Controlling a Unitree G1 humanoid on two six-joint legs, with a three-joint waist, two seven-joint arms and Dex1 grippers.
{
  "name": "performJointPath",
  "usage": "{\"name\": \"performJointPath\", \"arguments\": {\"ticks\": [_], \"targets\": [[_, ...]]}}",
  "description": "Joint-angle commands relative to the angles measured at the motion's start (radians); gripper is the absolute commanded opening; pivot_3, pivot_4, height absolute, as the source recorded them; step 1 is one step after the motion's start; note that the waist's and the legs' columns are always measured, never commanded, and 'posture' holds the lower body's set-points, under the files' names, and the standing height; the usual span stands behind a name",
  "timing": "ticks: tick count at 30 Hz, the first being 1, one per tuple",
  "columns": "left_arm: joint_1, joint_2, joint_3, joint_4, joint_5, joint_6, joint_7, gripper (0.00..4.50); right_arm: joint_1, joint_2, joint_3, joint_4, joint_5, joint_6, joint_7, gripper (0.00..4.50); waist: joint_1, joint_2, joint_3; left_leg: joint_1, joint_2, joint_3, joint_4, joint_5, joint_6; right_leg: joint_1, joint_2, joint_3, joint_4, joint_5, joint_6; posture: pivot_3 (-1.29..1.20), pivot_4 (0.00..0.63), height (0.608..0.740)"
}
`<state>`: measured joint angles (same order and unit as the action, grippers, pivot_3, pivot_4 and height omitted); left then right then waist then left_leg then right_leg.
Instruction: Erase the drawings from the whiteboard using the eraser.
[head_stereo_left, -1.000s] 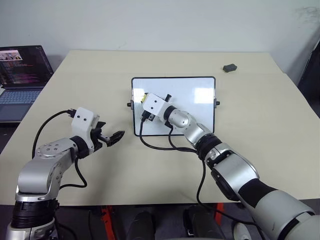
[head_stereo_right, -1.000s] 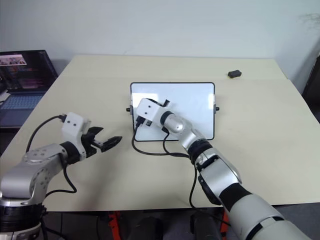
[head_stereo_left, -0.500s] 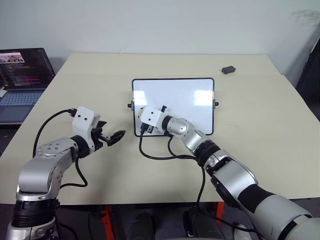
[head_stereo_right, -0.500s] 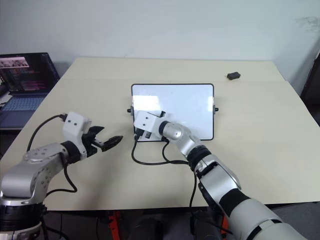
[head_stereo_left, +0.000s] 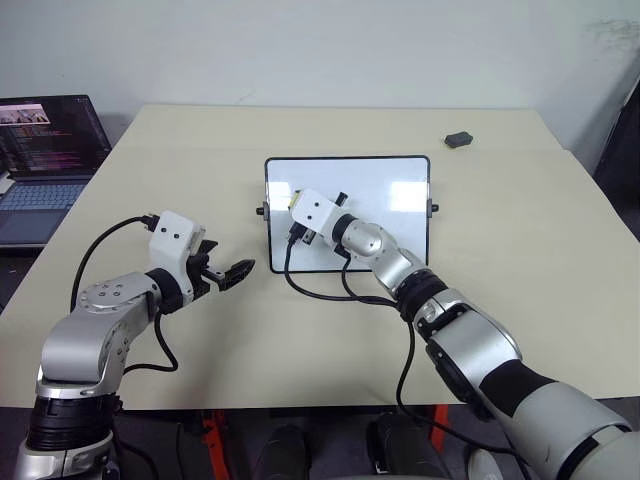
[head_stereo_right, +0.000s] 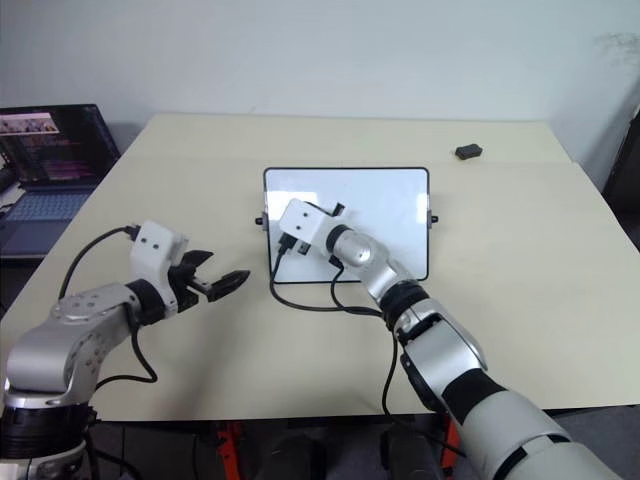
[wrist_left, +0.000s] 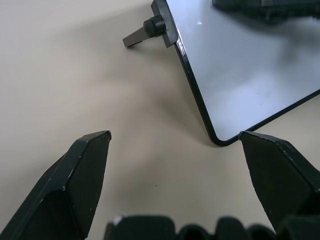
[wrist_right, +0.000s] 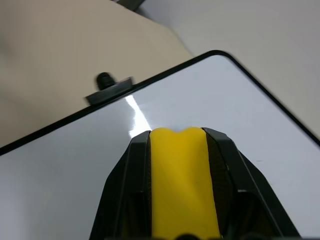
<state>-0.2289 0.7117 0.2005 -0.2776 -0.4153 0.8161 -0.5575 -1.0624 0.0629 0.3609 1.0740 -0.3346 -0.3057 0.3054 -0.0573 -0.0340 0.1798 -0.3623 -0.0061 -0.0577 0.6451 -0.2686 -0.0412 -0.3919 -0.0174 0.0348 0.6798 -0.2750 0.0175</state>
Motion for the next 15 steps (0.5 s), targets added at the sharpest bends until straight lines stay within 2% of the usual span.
{"name": "performJointPath", "arguments": {"ticks": [1,8,11,15], "targets": [[-0.014,0.003,0.0,-0.038,0.002,-0.014,0.0,4.5,0.054,-0.009,0.028,0.016,-0.018,0.061,0.079,1.14,0.0,0.0,0.0,0.0,0.0,0.0,0.0,0.0,0.0,0.0,0.0,0.0,0.0,0.0,0.0,0.0,0.15,0.74],[-0.015,0.0,-0.005,-0.035,0.003,-0.016,-0.001,4.5,0.031,-0.018,-0.038,-0.057,0.04,0.001,0.024,1.14,0.002,0.001,0.0,0.001,0.0,-0.001,0.001,0.0,0.0,0.002,0.0,-0.001,0.0,0.0,0.0,0.0,0.15,0.74],[-0.021,-0.003,-0.008,-0.031,0.001,-0.018,-0.003,4.5,0.037,-0.027,-0.109,-0.151,0.113,-0.081,0.003,1.14,0.006,0.001,0.001,-0.001,0.0,-0.002,0.0,0.0,0.0,0.0,0.0,-0.001,-0.001,0.0,0.0,0.0,0.15,0.74],[-0.016,-0.001,-0.019,-0.06,-0.039,-0.027,-0.063,4.5,0.147,-0.06,-0.164,-0.377,0.2,-0.053,0.056,1.14,0.006,0.0,0.001,-0.008,0.0,-0.002,-0.001,0.0,0.0,-0.006,0.0,-0.001,-0.003,-0.001,0.001,0.0,0.15,0.74]]}}
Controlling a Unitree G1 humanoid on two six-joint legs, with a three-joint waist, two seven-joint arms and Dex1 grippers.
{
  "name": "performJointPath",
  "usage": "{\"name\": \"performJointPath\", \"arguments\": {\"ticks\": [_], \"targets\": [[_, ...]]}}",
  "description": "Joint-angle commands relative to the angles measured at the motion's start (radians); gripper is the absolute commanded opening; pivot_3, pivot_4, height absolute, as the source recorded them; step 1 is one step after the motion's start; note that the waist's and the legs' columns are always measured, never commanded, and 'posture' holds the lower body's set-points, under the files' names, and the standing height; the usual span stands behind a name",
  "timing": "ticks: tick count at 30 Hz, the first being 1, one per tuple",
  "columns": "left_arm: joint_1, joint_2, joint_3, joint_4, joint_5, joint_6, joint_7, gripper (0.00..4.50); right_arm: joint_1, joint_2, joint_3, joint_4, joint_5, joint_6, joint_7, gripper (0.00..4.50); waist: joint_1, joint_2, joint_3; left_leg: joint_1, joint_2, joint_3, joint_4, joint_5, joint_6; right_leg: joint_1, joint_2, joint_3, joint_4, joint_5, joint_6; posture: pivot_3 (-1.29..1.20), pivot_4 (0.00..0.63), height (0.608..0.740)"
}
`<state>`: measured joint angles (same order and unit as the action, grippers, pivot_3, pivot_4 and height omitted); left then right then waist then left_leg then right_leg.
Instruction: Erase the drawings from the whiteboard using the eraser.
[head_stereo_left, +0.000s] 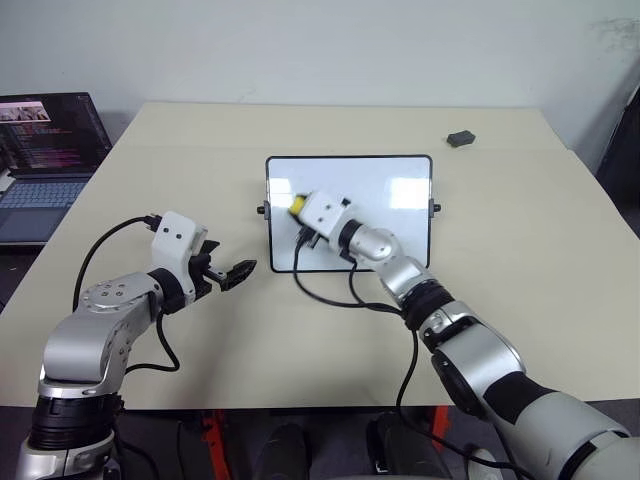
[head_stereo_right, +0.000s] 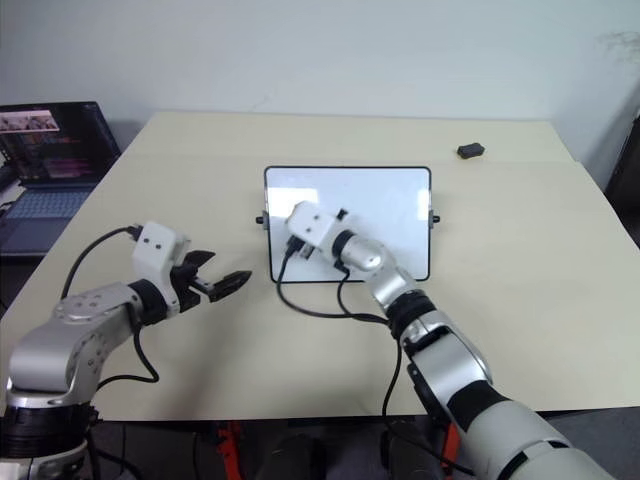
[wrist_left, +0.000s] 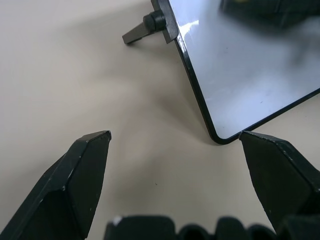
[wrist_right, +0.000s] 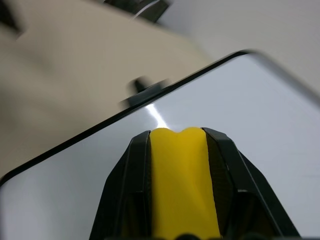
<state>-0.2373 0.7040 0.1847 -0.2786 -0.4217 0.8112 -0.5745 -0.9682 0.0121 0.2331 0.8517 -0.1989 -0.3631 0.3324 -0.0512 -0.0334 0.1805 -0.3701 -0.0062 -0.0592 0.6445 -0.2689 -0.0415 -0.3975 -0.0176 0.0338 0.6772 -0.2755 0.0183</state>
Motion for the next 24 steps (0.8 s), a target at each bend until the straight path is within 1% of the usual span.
{"name": "performJointPath", "arguments": {"ticks": [1,3,6,8,10,11,12,15,18,21,24], "targets": [[-0.001,0.009,-0.007,-0.074,-0.042,-0.017,-0.057,4.5,0.09,-0.019,-0.041,-0.219,0.079,0.031,0.043,1.14,-0.001,0.0,0.0,-0.003,0.0,0.001,0.0,0.0,0.0,-0.003,0.0,0.0,0.0,0.0,0.0,0.0,0.15,0.74],[0.003,0.009,-0.009,-0.091,-0.057,-0.006,-0.069,4.5,0.188,-0.041,-0.038,-0.391,0.114,0.118,0.084,1.13,-0.001,0.0,0.0,-0.013,0.001,0.001,0.001,0.0,0.0,-0.013,0.0,0.0,0.001,0.0,0.0,0.0,0.15,0.74],[-0.006,0.011,-0.011,-0.107,-0.08,-0.01,-0.093,4.5,0.355,-0.074,-0.034,-0.689,0.163,0.305,0.12,1.13,0.003,0.0,0.0,-0.015,0.001,0.001,0.0,0.0,0.0,-0.015,0.0,0.001,0.0,0.0,0.001,0.0,0.15,0.74],[-0.011,0.012,-0.021,-0.134,-0.108,-0.016,-0.125,4.5,0.461,-0.1,-0.047,-0.865,0.179,0.414,0.113,1.13,0.005,0.0,0.0,-0.017,0.001,0.002,0.0,0.0,0.0,-0.017,0.0,0.001,0.0,0.0,0.001,0.0,0.15,0.74],[-0.023,0.012,-0.051,-0.176,-0.138,-0.046,-0.186,4.5,0.589,-0.13,-0.097,-1.051,0.192,0.538,0.076,1.13,0.01,0.0,0.0,-0.017,0.001,0.002,0.001,0.0,0.0,-0.017,0.0,0.002,0.001,0.0,0.001,0.0,0.15,0.74],[-0.027,0.012,-0.06,-0.187,-0.145,-0.055,-0.205,4.5,0.626,-0.14,-0.112,-1.108,0.196,0.583,0.062,1.13,0.016,0.0,0.0,-0.017,0.0,0.001,0.001,0.0,0.0,-0.017,0.0,0.001,0.001,0.0,0.001,0.0,0.15,0.74],[-0.03,0.023,-0.09,-0.212,-0.153,-0.081,-0.26,4.5,0.678,-0.165,-0.132,-1.169,0.182,0.602,0.053,1.13,0.018,0.0,0.0,-0.016,0.0,0.001,0.001,0.0,0.0,-0.016,0.0,0.001,0.001,0.0,0.001,0.0,0.15,0.74],[-0.075,0.012,-0.18,-0.229,-0.149,-0.114,-0.326,4.5,0.811,-0.212,-0.219,-1.279,0.166,0.661,0.001,1.13,0.022,0.0,0.0,-0.013,-0.001,0.001,0.001,0.0,0.0,-0.013,0.0,0.001,0.001,0.0,0.001,0.0,0.15,0.74],[-0.113,0.01,-0.244,-0.203,-0.118,-0.15,-0.361,4.5,0.864,-0.23,-0.259,-1.316,0.164,0.701,-0.037,1.13,0.023,0.0,0.0,-0.01,-0.001,0.002,0.002,0.0,0.0,-0.01,0.0,0.002,0.001,-0.001,0.001,0.0,0.15,0.74],[-0.191,-0.023,-0.329,-0.137,-0.084,-0.194,-0.408,4.5,0.921,-0.248,-0.312,-1.333,0.155,0.759,-0.075,1.13,0.018,0.0,0.0,-0.009,0.0,0.005,0.002,0.001,0.001,-0.01,0.002,0.004,0.002,-0.001,0.001,0.0,0.15,0.74],[-0.257,-0.055,-0.39,-0.077,-0.051,-0.238,-0.449,4.5,0.948,-0.238,-0.366,-1.328,0.159,0.864,-0.126,1.13,0.019,0.0,0.0,-0.008,0.0,0.005,0.002,0.001,0.001,-0.01,0.003,0.005,0.002,-0.001,0.001,0.0,0.15,0.74]]}}
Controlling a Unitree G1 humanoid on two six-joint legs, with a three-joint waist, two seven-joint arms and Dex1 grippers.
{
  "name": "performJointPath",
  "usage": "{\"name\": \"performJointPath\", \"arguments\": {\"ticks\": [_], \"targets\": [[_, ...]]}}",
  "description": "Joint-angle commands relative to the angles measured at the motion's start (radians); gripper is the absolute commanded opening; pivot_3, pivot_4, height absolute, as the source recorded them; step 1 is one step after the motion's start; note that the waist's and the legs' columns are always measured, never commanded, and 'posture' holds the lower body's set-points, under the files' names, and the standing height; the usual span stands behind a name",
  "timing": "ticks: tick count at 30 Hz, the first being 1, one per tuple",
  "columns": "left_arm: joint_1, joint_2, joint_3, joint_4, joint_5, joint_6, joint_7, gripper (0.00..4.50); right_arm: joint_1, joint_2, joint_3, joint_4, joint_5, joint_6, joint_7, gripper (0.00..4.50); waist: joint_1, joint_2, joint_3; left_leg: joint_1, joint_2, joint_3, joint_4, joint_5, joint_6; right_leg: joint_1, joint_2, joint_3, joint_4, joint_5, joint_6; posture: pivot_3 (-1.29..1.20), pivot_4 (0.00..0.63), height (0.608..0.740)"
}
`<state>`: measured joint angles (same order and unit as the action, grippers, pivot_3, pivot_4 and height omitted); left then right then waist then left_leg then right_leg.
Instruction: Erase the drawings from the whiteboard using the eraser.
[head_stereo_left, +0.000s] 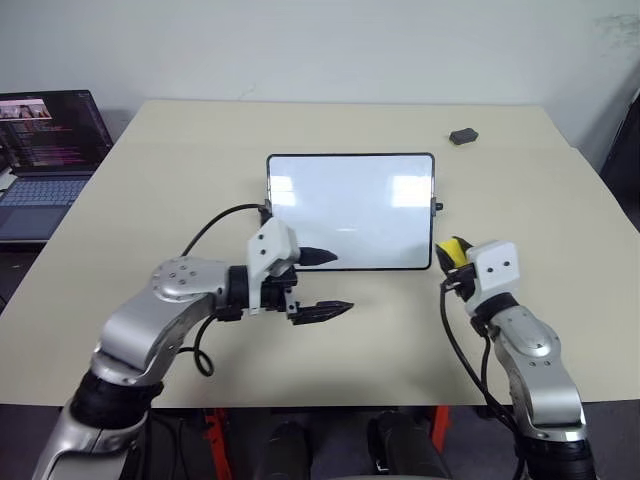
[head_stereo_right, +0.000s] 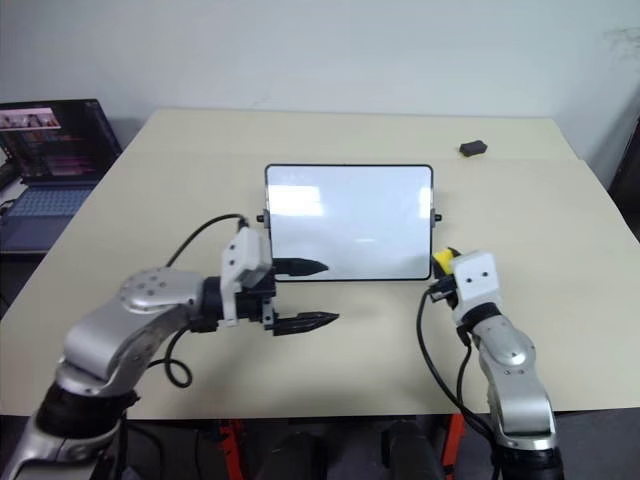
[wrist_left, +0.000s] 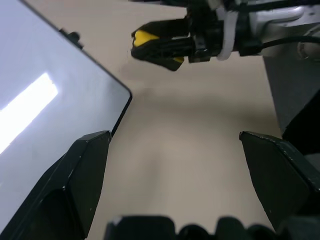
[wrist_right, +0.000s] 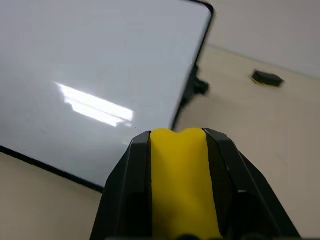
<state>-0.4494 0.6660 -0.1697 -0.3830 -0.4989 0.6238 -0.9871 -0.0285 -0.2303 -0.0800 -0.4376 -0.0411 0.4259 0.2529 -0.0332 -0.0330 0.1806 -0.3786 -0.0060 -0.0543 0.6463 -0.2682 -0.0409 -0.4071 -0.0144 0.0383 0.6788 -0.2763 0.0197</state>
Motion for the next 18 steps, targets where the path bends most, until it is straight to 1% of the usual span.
{"name": "performJointPath", "arguments": {"ticks": [1,3,5,12,18], "targets": [[-0.076,-0.036,-0.068,0.055,0.046,-0.072,-0.055,4.5,0.008,0.025,-0.092,-0.036,0.034,0.153,-0.062,1.13,0.0,0.0,0.0,0.0,0.0,0.0,0.0,0.0,0.0,0.0,0.0,0.0,0.0,0.0,0.0,0.0,0.15,0.74],[-0.117,-0.07,-0.106,0.091,0.062,-0.093,-0.078,4.5,0.003,0.038,-0.14,-0.038,0.074,0.249,-0.073,1.13,0.004,0.0,0.0,-0.001,-0.001,0.0,0.0,0.0,0.0,0.0,0.0,0.0,0.0,0.0,0.0,0.0,0.15,0.74],[-0.146,-0.096,-0.125,0.115,0.076,-0.109,-0.09,4.5,-0.005,0.025,-0.164,-0.035,0.087,0.29,-0.07,1.13,0.002,0.0,0.0,-0.001,-0.001,0.0,0.0,0.0,0.0,0.0,0.0,0.0,-0.001,0.0,0.0,0.0,0.15,0.74],[-0.158,-0.114,-0.149,0.134,0.108,-0.144,-0.122,4.5,-0.025,0.021,-0.219,-0.023,0.141,0.347,-0.085,1.13,-0.001,0.0,0.0,-0.001,0.0,-0.001,0.0,0.0,0.0,0.0,0.001,0.0,0.0,0.0,0.0,0.0,0.15,0.74],[-0.143,-0.122,-0.152,0.137,0.131,-0.158,-0.126,4.5,-0.048,-0.018,-0.202,0.011,0.168,0.333,-0.051,1.13,0.0,0.0,0.0,-0.001,-0.001,0.0,0.0,0.0,0.0,0.0,0.001,0.001,0.0,0.0,0.0,0.0,0.15,0.74]]}}
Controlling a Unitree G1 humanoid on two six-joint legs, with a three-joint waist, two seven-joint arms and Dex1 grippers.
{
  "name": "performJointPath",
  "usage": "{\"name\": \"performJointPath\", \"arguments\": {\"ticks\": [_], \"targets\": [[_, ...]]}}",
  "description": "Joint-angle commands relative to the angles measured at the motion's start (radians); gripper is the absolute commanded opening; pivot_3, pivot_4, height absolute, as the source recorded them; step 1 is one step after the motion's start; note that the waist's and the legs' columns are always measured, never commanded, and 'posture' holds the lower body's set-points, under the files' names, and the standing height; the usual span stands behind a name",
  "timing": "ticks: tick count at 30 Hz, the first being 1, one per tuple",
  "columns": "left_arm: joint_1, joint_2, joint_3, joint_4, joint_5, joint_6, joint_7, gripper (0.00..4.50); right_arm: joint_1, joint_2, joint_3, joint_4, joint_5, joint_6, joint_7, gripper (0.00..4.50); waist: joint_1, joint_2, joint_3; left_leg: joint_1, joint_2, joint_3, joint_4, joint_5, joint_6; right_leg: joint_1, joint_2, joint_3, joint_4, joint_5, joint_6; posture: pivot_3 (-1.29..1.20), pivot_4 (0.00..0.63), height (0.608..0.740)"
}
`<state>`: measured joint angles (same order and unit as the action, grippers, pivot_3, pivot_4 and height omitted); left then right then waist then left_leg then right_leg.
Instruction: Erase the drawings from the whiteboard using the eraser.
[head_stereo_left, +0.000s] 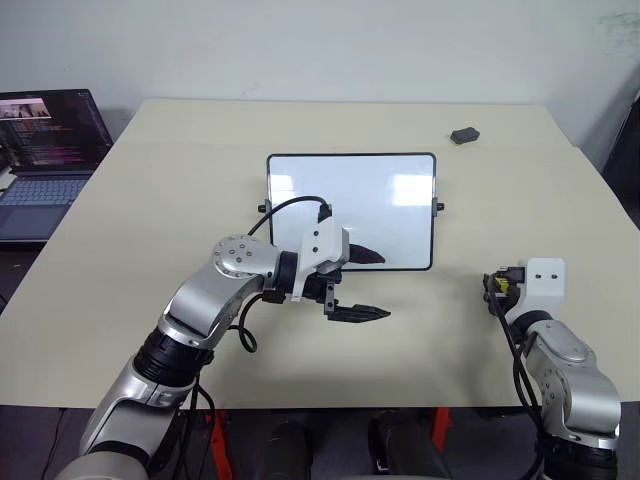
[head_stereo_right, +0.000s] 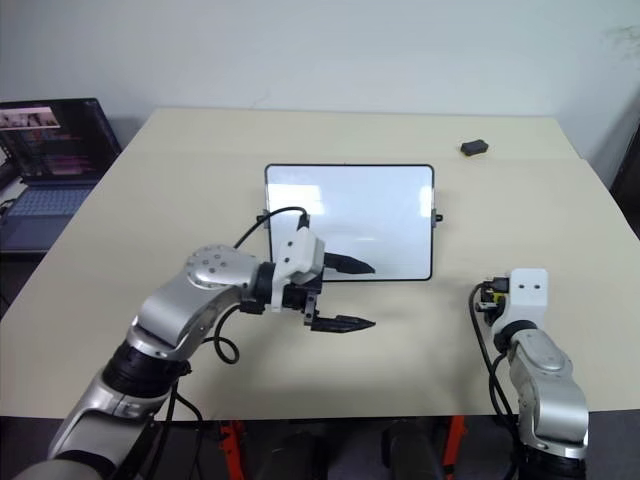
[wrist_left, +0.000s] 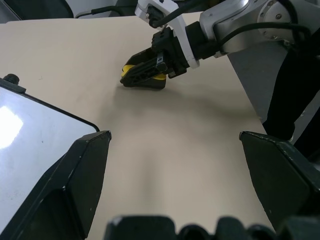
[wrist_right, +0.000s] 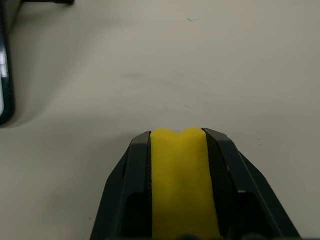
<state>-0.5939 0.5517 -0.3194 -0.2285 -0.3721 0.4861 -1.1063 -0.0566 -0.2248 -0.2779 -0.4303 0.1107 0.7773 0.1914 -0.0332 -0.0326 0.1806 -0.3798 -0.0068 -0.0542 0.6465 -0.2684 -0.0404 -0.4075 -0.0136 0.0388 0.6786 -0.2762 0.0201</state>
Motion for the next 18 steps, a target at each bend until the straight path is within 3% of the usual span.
{"name": "performJointPath", "arguments": {"ticks": [1,5,9,15,18], "targets": [[0.004,-0.008,-0.002,-0.02,0.006,-0.019,-0.005,4.5,-0.022,-0.032,-0.001,0.016,0.018,-0.019,0.017,1.13,0.0,0.0,0.0,0.0,0.0,0.0,0.0,0.0,0.0,0.0,0.0,0.0,0.0,0.0,0.0,0.0,0.15,0.74],[0.013,-0.014,0.003,-0.024,0.01,-0.014,0.006,4.5,-0.023,-0.057,0.008,0.045,0.02,-0.031,0.028,1.13,0.001,0.0,0.0,0.0,0.0,0.0,0.0,0.0,0.0,0.0,0.0,0.0,0.0,0.0,0.0,0.0,0.15,0.74],[0.023,-0.015,0.006,-0.031,0.01,-0.01,0.014,4.5,-0.032,-0.074,0.018,0.074,0.02,-0.051,0.035,2.31,0.001,0.0,0.0,0.0,0.0,0.0,0.0,0.0,0.0,0.0,0.0,0.0,0.0,0.0,0.0,0.0,0.15,0.74],[0.074,0.026,0.067,-0.048,-0.007,0.006,0.031,4.5,-0.037,-0.07,0.005,0.044,0.068,-0.126,0.058,4.46,-0.001,0.0,0.0,0.0,0.001,0.0,0.0,0.0,0.0,0.0,0.0,0.0,0.0,0.0,0.0,0.0,0.15,0.74],[0.14,0.021,0.191,-0.075,-0.058,0.058,0.133,4.5,-0.022,-0.034,-0.017,-0.062,0.158,-0.147,0.084,4.46,-0.002,0.0,0.0,0.0,0.001,0.0,0.0,0.0,0.0,0.0,0.0,0.0,0.001,0.0,0.0,0.0,0.15,0.74]]}}
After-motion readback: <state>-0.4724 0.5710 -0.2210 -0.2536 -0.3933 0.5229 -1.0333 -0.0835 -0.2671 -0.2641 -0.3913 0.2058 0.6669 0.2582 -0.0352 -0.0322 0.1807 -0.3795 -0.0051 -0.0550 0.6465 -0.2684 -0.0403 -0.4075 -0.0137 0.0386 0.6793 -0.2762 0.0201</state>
